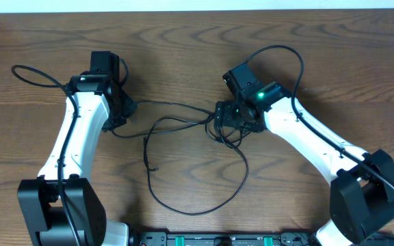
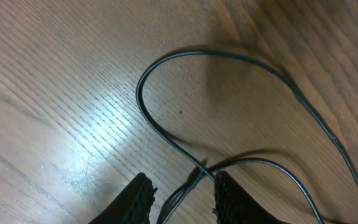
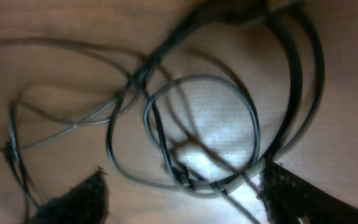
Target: Untangle cables
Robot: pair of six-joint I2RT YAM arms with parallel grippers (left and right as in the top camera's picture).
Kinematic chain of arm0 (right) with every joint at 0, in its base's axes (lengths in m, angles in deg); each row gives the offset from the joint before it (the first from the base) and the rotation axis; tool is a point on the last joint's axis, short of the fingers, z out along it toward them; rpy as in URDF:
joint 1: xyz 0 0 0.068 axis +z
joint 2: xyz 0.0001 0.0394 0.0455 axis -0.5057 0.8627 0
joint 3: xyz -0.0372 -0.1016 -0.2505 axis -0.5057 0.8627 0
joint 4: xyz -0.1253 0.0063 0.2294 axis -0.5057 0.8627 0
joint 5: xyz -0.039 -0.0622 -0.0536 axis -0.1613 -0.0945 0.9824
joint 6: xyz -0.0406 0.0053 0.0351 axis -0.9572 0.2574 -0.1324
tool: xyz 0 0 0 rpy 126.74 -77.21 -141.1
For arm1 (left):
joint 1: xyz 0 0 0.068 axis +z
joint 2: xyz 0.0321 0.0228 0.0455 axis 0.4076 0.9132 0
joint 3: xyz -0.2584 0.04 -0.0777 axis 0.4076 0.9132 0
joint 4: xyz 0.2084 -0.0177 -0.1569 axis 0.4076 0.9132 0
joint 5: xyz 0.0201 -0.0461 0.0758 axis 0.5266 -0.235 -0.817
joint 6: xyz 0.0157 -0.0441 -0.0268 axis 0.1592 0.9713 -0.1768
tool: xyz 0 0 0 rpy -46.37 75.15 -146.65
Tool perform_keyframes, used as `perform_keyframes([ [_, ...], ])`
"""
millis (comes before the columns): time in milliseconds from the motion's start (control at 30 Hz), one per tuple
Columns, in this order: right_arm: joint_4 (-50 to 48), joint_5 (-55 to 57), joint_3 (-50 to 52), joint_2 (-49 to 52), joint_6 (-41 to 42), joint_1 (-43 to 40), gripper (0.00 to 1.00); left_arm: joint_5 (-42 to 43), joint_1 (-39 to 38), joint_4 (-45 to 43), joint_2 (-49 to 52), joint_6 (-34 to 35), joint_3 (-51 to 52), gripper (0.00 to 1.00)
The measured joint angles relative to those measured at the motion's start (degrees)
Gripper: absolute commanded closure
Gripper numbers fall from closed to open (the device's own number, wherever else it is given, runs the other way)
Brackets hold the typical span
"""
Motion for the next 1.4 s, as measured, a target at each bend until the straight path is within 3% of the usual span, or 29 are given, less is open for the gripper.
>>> perform_keyframes([
  [100, -4.94, 1.55, 4.07, 0.02, 4.28, 0.02, 0.59, 0.00, 0.00, -0.04, 0.02, 0.00, 0.00, 0.66],
  [167, -7.72, 1.99, 6.67, 0.04, 6.14, 0.00, 0.61, 0.00, 0.00, -0.13, 0.02, 0.00, 0.00, 0.66],
  [400, -11.34, 2.14, 10.40, 0.07, 8.55, 0.00, 0.45, 0.00, 0.00, -0.37, 0.04, 0.00, 0.00, 0.66],
  [600, -14.49, -1.11, 10.47, 0.07, 8.48, -0.39, 0.45, 0.00, 0.00, -0.42, 0.04, 0.00, 0.00, 0.66],
  [700, -14.88, -2.84, 10.47, 0.07, 7.78, -1.46, 0.40, 0.00, 0.00, -0.42, 0.04, 0.00, 0.00, 0.66],
  [900, -10.95, -2.75, 10.54, 0.07, 5.38, -3.82, 0.43, 0.00, 0.00, -0.44, 0.04, 0.00, 0.00, 0.66],
  [1200, 1.97, 7.85, 10.69, 0.07, 4.85, -8.57, 0.38, 0.00, 0.00, -0.63, 0.04, 0.00, 0.00, 0.66],
  [1400, 1.42, 7.17, 10.71, 0.07, 4.68, -11.96, 0.39, 0.00, 0.00, -0.94, 0.04, 0.00, 0.00, 0.66],
])
